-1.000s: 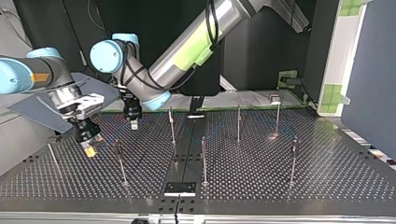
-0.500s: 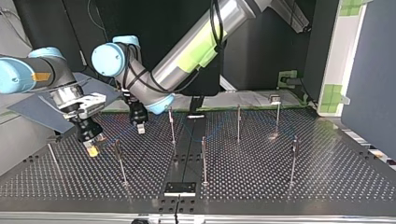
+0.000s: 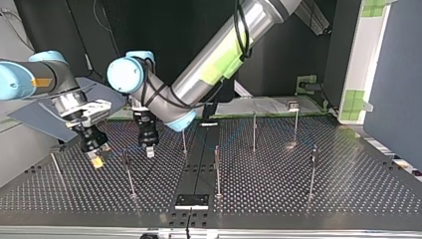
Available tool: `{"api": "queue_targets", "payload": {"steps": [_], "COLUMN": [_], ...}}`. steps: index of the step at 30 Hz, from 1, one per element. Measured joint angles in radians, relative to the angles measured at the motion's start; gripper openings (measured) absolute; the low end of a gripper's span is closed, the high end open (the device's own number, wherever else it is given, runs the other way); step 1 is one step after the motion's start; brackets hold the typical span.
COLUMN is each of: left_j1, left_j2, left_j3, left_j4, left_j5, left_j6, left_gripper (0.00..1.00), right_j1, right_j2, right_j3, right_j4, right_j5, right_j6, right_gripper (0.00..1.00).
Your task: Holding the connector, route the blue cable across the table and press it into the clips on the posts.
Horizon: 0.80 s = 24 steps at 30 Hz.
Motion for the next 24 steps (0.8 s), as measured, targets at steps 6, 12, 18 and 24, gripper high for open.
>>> {"api": "queue_targets", "payload": {"steps": [6,12,18,24], "left_j1": [0.019,0.045,0.05,0.041], "left_j2": [-0.001,-0.002,-0.003,-0.003], "left_j3": [0.0,-0.001,0.0,-0.001], "left_j4": [0.026,0.039,0.03,0.008], "left_j5": [0.051,0.102,0.123,0.123], "left_j6": [0.011,0.021,0.025,0.018], "left_gripper": [0.0,0.0,0.0,0.11], "right_j1": [-0.005,-0.007,-0.007,-0.007], "right_j2": [0.001,0.005,0.01,0.012], "right_j3": [0.0,0.0,-0.001,-0.001], "right_j4": [-0.013,-0.03,-0.044,-0.045], "right_j5": [0.0,-0.006,-0.011,-0.013], "right_j6": [0.011,0.021,0.026,0.027], "right_gripper": [0.0,0.0,0.0,0.0]}}
